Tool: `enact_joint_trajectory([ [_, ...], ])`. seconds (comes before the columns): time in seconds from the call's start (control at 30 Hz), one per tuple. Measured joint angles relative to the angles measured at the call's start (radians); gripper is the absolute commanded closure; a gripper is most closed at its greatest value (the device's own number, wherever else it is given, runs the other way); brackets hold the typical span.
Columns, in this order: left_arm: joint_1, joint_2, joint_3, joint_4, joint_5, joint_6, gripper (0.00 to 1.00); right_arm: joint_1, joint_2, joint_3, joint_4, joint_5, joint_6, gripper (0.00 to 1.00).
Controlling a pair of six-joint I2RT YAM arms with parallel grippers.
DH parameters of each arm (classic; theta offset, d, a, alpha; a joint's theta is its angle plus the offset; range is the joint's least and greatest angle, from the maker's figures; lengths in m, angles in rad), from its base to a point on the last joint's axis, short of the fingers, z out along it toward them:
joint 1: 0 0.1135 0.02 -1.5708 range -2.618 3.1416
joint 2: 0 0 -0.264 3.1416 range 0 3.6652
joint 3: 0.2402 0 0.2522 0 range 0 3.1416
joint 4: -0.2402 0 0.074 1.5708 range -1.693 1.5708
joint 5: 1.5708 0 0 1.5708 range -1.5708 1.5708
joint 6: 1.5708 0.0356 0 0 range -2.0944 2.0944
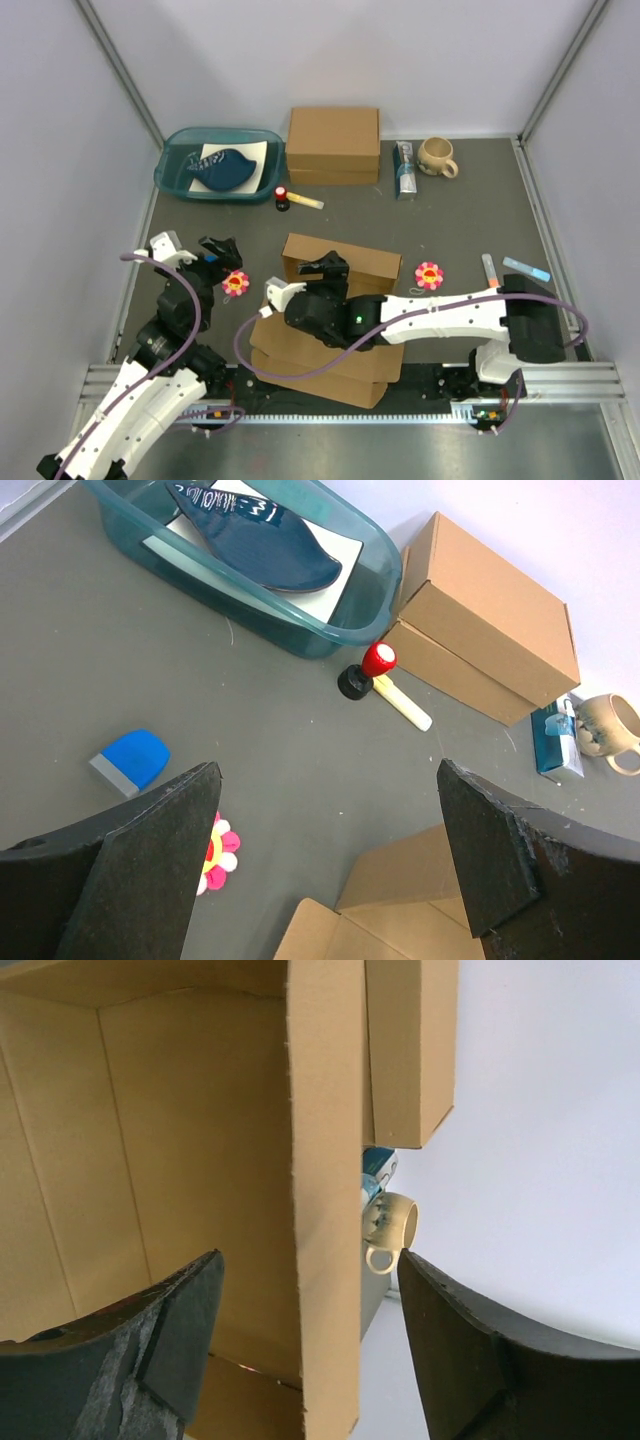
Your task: Fold the paper box
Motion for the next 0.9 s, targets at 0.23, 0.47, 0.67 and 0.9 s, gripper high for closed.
enact_joint_trajectory([
  [0.23,0.0,-0.008,0.0,-0.003,-0.008,0.0,0.05,-0.04,0.048,-0.001,0.009,0.015,-0.018,0.51],
  [0.47,0.0,-0.008,0.0,-0.004,-0.011,0.0,0.04,-0.099,0.048,-0.005,0.063,0.037,-0.071,0.68],
  [0.67,0.0,-0.008,0.0,-0.004,-0.014,0.0,0.04,-0.104,0.048,-0.021,0.085,0.037,-0.098,0.85],
  [0.9,0.0,-0.008,0.0,-0.003,-0.019,0.001,0.04,-0.105,0.05,-0.032,0.101,0.071,-0.135,1.0],
])
